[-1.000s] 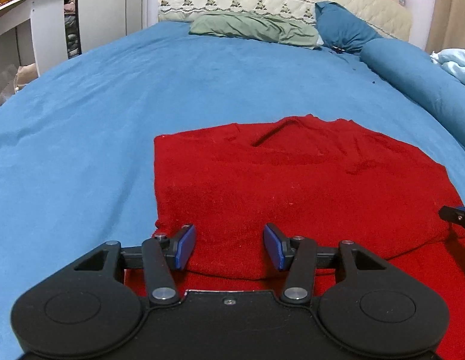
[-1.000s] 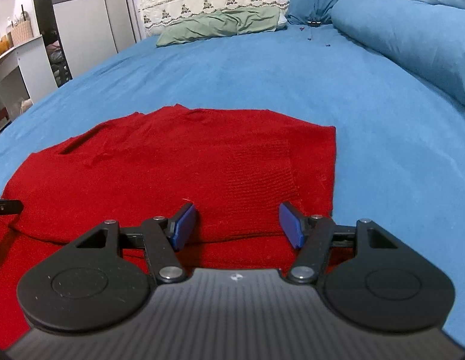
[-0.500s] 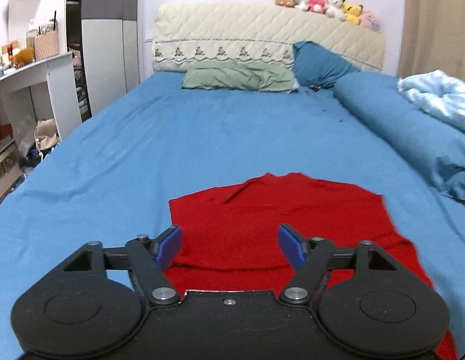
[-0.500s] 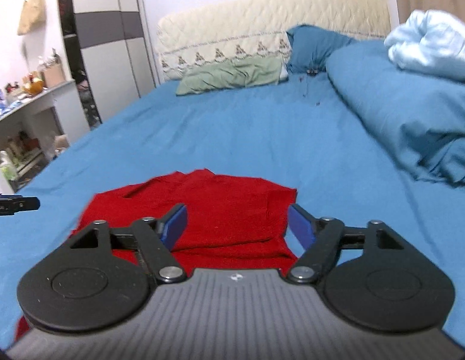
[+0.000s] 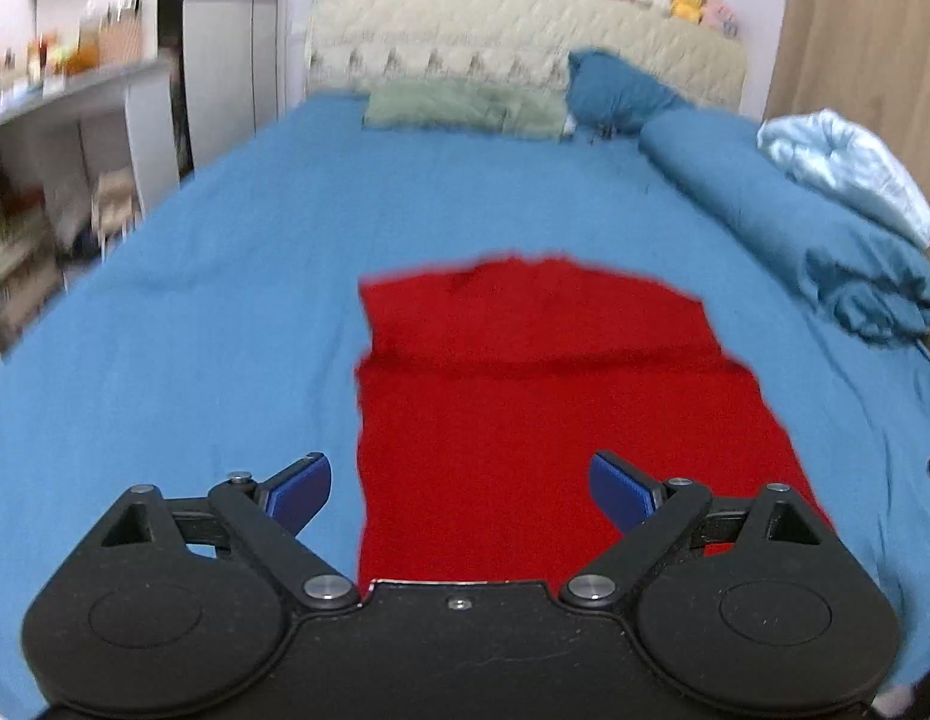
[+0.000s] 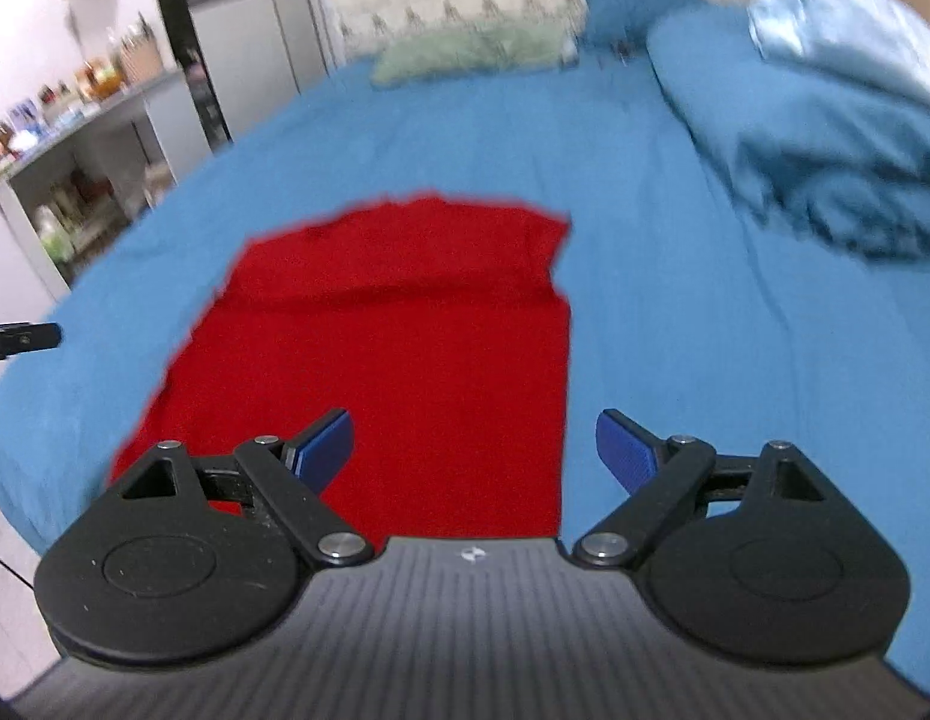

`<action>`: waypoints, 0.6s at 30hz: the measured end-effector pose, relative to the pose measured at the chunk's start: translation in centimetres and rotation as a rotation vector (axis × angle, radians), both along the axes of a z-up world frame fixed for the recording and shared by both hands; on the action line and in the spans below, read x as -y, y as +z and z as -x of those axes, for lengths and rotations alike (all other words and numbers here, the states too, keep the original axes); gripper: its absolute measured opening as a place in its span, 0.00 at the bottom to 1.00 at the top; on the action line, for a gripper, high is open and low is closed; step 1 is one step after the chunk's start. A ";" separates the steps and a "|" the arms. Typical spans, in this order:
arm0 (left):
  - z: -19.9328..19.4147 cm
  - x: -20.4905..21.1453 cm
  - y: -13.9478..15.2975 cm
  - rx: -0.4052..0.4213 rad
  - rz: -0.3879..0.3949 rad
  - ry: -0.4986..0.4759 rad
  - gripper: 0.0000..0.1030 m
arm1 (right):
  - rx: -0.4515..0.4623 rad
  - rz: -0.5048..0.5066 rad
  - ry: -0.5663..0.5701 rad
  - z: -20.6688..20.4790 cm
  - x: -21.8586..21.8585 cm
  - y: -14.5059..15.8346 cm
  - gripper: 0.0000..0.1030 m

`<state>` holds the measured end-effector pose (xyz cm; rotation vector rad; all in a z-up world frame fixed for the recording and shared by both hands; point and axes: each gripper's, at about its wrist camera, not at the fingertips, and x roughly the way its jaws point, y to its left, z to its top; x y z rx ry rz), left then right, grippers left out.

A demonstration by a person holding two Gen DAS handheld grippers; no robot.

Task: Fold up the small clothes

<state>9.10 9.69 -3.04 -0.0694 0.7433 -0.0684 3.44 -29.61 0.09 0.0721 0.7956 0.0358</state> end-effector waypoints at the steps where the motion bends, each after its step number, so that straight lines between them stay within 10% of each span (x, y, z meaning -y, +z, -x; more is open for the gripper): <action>1: 0.4 -0.2 -1.1 -0.026 0.006 0.008 0.92 | -0.025 -0.008 -0.007 0.4 -0.1 -1.1 1.00; 18: 3.1 -1.8 -12.6 -0.258 -0.003 0.016 0.59 | -0.360 0.021 -0.022 2.1 -0.2 -12.0 0.75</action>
